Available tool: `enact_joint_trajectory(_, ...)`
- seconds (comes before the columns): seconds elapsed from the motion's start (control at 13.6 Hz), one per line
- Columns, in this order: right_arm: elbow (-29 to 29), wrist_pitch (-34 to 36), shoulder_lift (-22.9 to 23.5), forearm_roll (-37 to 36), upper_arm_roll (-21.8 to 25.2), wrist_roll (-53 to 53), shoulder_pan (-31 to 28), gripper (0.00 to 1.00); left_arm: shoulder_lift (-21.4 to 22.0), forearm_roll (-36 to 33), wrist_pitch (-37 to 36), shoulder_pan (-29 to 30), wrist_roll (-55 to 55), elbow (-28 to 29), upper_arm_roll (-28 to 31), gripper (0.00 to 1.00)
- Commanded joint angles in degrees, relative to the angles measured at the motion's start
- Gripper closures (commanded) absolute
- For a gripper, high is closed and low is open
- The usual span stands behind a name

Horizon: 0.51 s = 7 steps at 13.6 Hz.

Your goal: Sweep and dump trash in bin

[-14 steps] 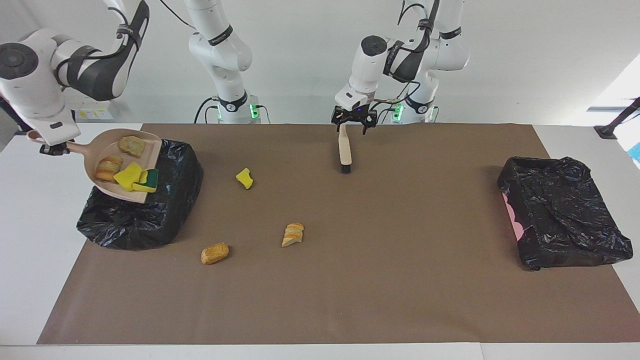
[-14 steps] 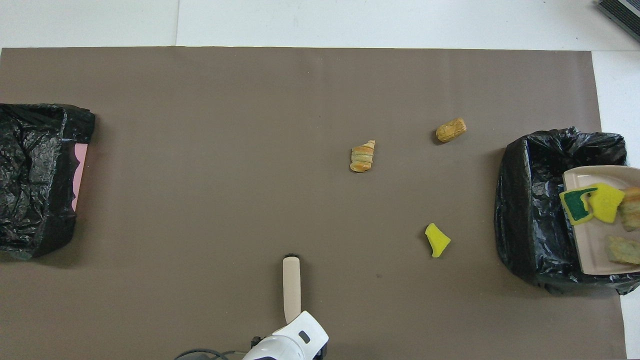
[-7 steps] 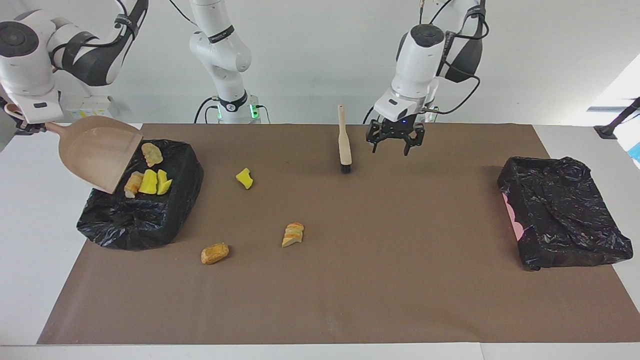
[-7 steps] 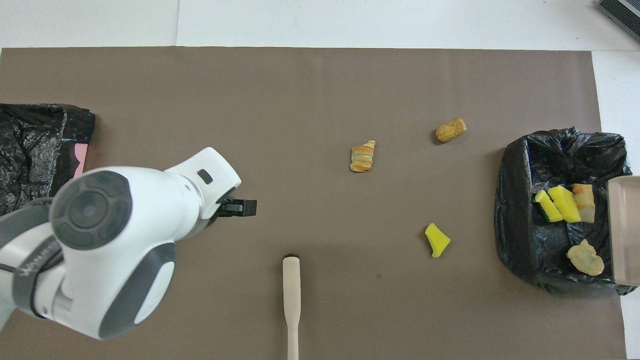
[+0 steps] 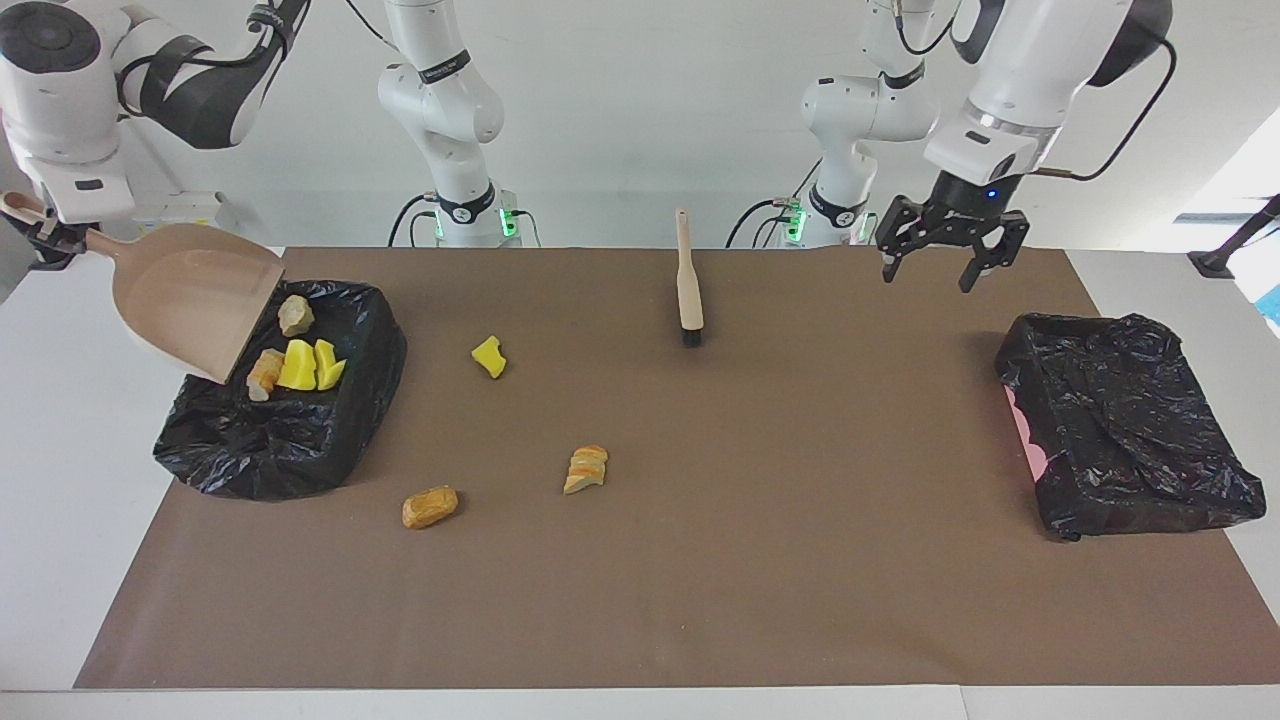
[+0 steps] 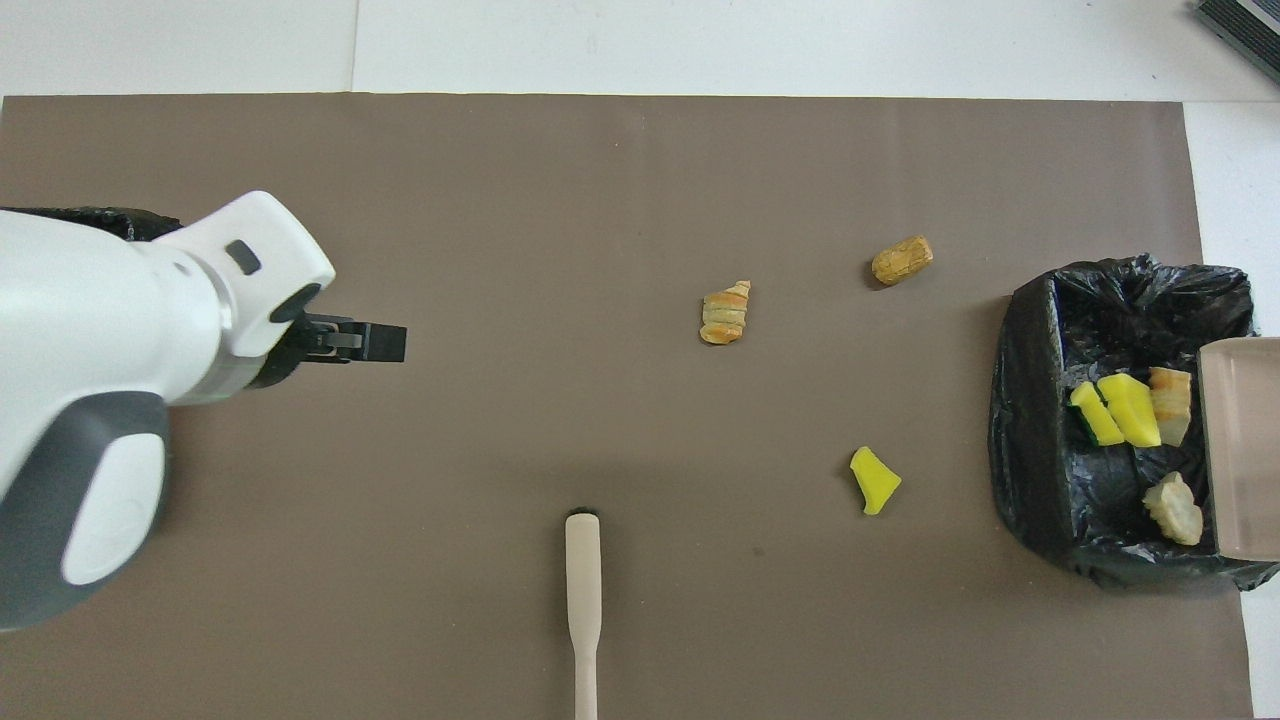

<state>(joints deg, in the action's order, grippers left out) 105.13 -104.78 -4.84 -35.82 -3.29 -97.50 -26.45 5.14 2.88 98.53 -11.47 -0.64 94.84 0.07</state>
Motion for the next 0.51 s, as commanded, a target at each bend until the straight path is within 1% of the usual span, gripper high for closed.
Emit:
enact_joint_trajectory(0.0, 0.2, 0.4, -0.5, 4.5, -0.8, 2.7, 2.2, 1.00, -4.3, -1.1, -6.6, 1.4, -3.2, -8.9, 1.1, 0.00)
enact_joint_trajectory(0.07, 0.2, 1.5, -0.4, 7.3, -0.8, 4.1, 3.0, 1.00, -5.6, -1.0, -8.6, 2.8, -3.2, -11.3, 0.4, 0.00)
enact_joint_trajectory(0.15, 0.4, 2.5, -0.5, 9.3, -0.9, 5.4, 5.0, 1.00, -6.0, -1.1, -9.7, 3.0, -3.3, -12.7, 0.2, 0.00)
enact_joint_trajectory(0.29, 0.8, 4.7, -0.5, 13.0, -0.9, 9.8, 8.2, 1.00, -5.8, -1.2, -9.9, 3.5, -3.4, -12.6, 0.2, 0.00)
enact_joint_trajectory(0.44, 2.4, 4.8, -0.1, 17.1, -0.9, 16.2, 11.2, 1.00, -5.2, -1.3, -10.0, 3.8, -3.3, -12.1, -0.2, 0.00)
